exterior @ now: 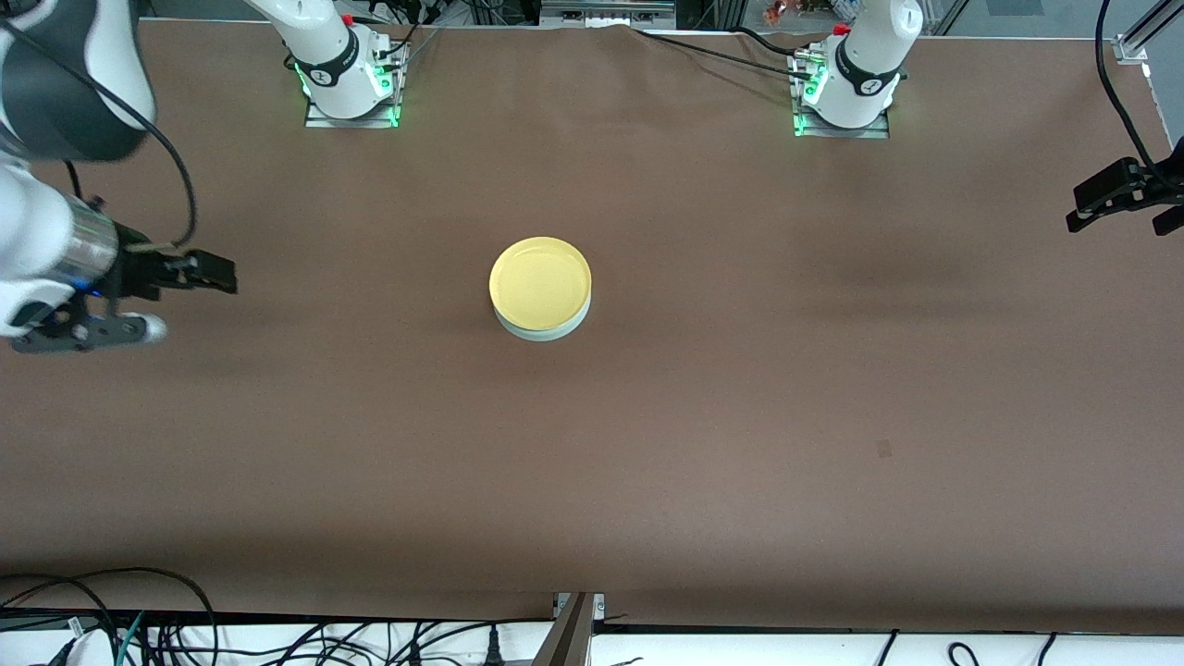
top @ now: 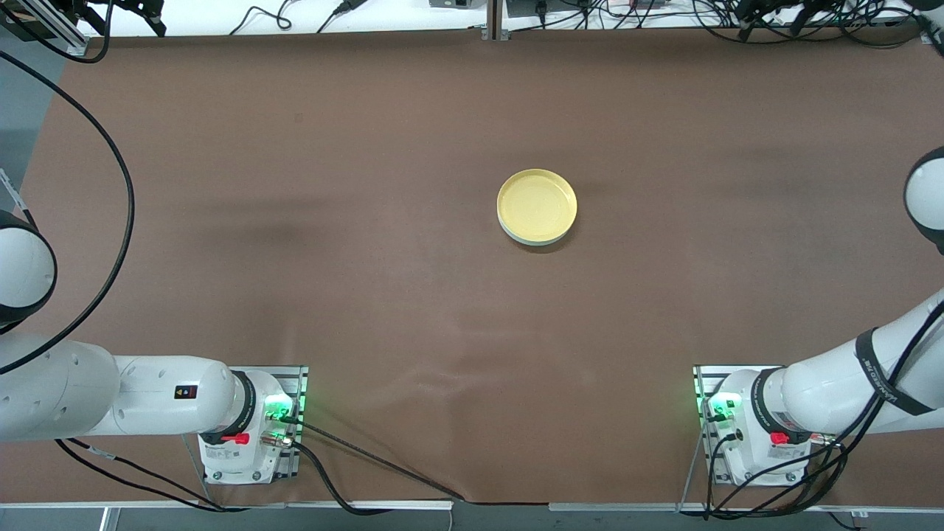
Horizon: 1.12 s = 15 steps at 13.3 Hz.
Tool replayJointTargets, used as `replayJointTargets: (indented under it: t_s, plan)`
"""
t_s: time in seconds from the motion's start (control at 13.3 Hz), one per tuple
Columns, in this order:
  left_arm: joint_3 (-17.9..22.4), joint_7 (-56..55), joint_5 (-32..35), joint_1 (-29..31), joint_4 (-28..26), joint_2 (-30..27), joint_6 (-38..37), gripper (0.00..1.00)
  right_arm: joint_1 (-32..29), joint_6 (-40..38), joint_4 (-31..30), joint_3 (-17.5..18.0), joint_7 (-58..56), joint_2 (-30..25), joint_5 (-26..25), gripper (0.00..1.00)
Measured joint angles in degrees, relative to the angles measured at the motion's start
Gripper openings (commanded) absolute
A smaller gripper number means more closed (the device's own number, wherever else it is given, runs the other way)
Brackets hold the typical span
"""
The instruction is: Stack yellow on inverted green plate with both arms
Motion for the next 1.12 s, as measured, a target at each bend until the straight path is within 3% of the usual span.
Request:
replayJointTargets:
  t_s: [0.38,0.75,1.12]
  plan:
    - [-0.54,0.03,-0.03,-0.17,0.30,0.29,-0.18,1.00,-2.01,-1.74,-0.38,0.18,-3.98,-6.37,-0.04,1.00]
    - [-0.75,0.01,-0.12,-0.21,0.57,0.55,-1.04,1.00,-2.04,-7.92,-0.76,0.01,-4.29,-6.35,-0.08,1.00]
    - [-0.90,0.01,-1.75,-0.22,0.73,0.56,-2.00,1.00,-2.00,-8.30,-0.83,0.02,-4.31,-6.12,-0.09,1.00]
